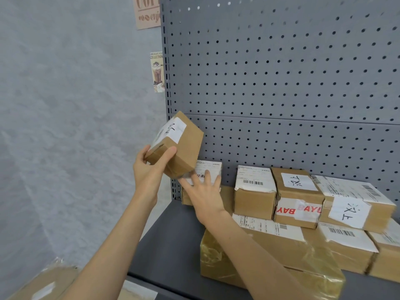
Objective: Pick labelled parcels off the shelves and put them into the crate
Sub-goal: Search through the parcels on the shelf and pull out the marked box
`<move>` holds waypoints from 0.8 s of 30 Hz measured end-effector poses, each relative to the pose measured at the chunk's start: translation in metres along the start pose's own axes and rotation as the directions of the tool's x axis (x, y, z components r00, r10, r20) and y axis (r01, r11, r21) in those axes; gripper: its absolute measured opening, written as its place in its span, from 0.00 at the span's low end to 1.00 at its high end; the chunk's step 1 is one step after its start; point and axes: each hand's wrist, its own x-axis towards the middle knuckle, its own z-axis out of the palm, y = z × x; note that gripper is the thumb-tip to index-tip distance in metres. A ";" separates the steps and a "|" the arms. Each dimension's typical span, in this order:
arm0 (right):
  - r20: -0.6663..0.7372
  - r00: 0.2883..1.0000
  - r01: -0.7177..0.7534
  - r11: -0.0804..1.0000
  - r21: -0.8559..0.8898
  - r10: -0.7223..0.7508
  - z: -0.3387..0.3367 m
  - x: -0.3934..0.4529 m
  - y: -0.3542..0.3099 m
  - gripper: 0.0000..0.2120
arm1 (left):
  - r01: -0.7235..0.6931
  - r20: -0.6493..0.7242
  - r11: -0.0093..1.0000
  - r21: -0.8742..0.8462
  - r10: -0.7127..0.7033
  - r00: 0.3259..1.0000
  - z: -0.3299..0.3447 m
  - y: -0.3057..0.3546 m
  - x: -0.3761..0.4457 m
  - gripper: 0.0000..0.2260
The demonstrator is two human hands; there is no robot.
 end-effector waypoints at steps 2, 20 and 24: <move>-0.010 1.000 -0.005 1.000 0.023 0.006 0.002 0.004 -0.007 0.43 | -0.070 -0.013 0.996 0.064 0.071 0.997 -0.002 -0.003 0.003 0.38; 0.507 0.861 -0.082 0.971 0.224 -0.045 0.009 -0.006 -0.013 0.33 | -0.628 0.570 0.424 0.652 0.272 0.776 0.007 -0.055 0.007 0.42; 0.442 0.894 -0.097 0.994 0.042 0.069 -0.012 -0.016 0.010 0.30 | -0.684 0.624 0.311 0.660 0.280 0.729 0.020 -0.058 0.004 0.42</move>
